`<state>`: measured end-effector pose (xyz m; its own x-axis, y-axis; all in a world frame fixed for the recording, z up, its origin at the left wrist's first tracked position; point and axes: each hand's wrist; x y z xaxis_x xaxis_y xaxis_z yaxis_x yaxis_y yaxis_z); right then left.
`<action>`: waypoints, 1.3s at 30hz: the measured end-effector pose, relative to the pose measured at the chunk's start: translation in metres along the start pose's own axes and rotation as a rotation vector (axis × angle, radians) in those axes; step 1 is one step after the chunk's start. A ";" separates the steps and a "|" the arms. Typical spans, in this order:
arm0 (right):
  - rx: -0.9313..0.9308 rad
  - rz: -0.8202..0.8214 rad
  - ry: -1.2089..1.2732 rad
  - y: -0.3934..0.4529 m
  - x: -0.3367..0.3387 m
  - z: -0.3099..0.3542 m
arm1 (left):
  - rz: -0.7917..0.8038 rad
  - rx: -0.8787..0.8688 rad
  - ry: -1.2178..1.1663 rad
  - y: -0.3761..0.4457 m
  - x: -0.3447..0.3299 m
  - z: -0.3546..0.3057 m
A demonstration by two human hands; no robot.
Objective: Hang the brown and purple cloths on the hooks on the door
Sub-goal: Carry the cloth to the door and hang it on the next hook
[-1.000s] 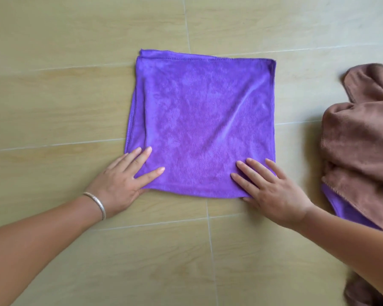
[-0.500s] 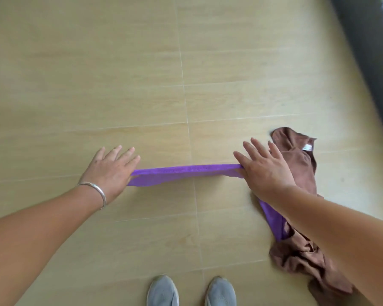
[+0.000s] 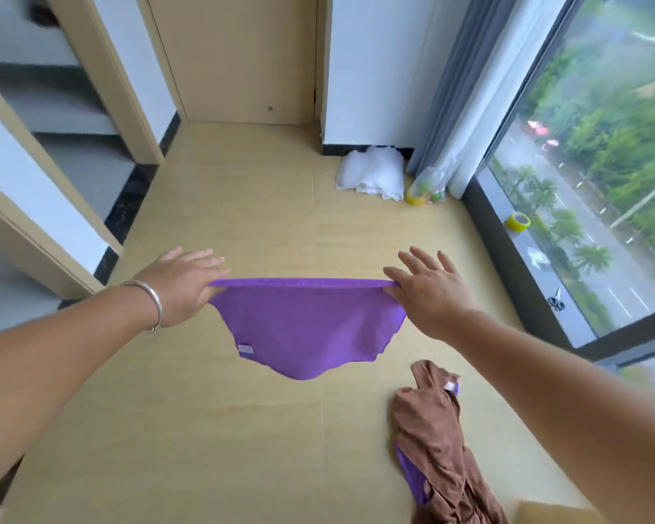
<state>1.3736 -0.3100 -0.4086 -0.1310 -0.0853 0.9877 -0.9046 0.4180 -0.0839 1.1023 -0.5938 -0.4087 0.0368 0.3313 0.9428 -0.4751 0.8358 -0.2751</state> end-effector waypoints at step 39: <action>0.007 -0.530 -0.075 -0.090 0.535 -0.090 | -0.702 0.142 -0.017 -0.202 0.510 0.045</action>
<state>1.4214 -0.3120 0.1390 0.3165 -0.3476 0.8826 -0.8571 0.2937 0.4231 1.1777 -0.6126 0.1363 0.3626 -0.2720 0.8914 -0.4540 0.7837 0.4239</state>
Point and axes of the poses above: each hand's wrist, its own y-axis towards the middle knuckle, its own x-axis out of the back of the hand, z = x × y, and after that the axes turned 1 degree about -z, right-handed
